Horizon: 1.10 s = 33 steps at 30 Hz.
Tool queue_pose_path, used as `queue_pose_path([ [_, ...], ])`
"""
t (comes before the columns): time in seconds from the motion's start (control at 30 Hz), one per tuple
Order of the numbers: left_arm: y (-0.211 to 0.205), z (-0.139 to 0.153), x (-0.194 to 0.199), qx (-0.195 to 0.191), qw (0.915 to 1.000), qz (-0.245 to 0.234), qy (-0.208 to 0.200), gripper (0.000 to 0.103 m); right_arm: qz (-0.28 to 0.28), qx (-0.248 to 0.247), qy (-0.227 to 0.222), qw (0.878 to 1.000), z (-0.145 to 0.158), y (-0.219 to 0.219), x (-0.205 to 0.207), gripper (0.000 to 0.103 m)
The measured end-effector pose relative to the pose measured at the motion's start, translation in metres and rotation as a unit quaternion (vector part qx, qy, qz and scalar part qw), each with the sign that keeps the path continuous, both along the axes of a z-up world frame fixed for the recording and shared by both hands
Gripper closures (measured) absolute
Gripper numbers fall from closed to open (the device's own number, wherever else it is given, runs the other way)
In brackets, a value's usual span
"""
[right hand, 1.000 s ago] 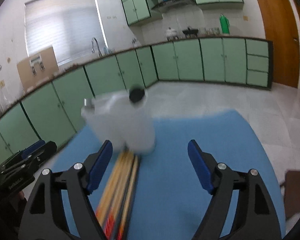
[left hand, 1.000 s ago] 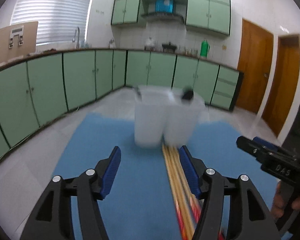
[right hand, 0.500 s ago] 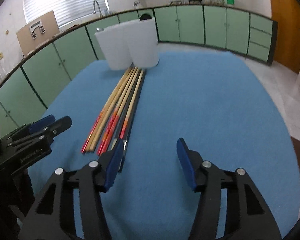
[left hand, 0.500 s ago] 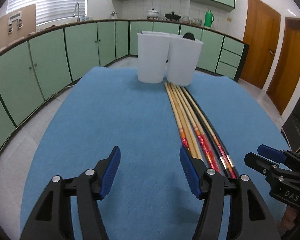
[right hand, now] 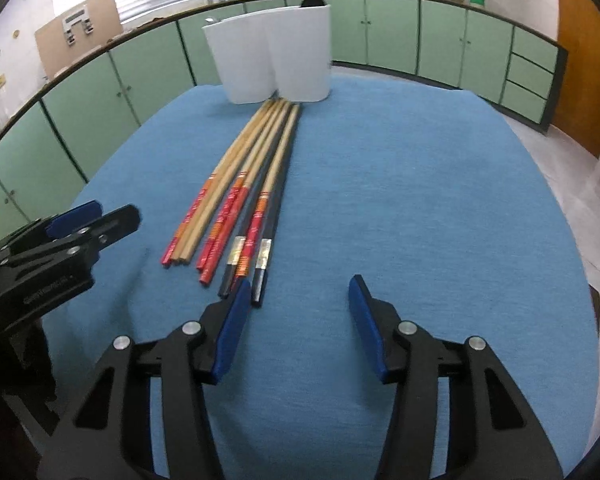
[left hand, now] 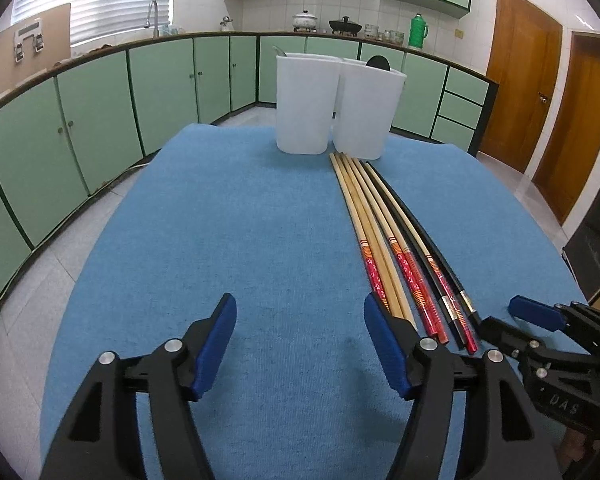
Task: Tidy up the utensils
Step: 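Lower the right tool and grasp the black chopstick, then lower the left tool and grasp a red-patterned chopstick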
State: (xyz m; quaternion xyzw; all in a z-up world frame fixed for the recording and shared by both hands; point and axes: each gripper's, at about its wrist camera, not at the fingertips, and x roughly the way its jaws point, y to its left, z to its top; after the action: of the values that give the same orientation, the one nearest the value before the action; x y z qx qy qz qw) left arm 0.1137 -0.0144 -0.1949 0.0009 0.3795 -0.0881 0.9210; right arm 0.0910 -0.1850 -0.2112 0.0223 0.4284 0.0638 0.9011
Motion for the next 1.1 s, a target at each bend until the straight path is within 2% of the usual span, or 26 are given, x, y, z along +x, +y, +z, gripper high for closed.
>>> queue_pose_path([
  [0.23,-0.003,0.000,-0.002,0.011,0.9999,-0.006,0.000,0.036,0.014,0.009,-0.002,1.000,0.002,0.002,-0.003,0.056],
  [0.33,-0.006,0.000,-0.003,0.016,0.9998,-0.015,0.005,0.036,0.016,-0.008,0.000,1.000,-0.001,0.009,-0.001,0.063],
  [0.5,-0.014,-0.004,-0.007,0.028,0.9989,-0.036,0.013,0.033,0.002,-0.007,0.001,1.000,0.000,0.002,0.004,0.086],
  [0.73,-0.023,-0.009,-0.008,0.036,0.9975,-0.055,0.026,0.032,-0.003,0.011,0.002,1.000,-0.001,-0.004,0.002,0.087],
  [0.97,-0.003,-0.017,0.003,0.029,0.9980,0.004,0.056,0.032,-0.002,0.017,0.001,1.000,-0.001,-0.006,0.002,0.087],
  [1.1,0.002,-0.010,-0.004,0.008,0.9992,-0.001,0.038,0.032,0.001,0.024,0.000,1.000,0.000,-0.007,0.001,0.087],
])
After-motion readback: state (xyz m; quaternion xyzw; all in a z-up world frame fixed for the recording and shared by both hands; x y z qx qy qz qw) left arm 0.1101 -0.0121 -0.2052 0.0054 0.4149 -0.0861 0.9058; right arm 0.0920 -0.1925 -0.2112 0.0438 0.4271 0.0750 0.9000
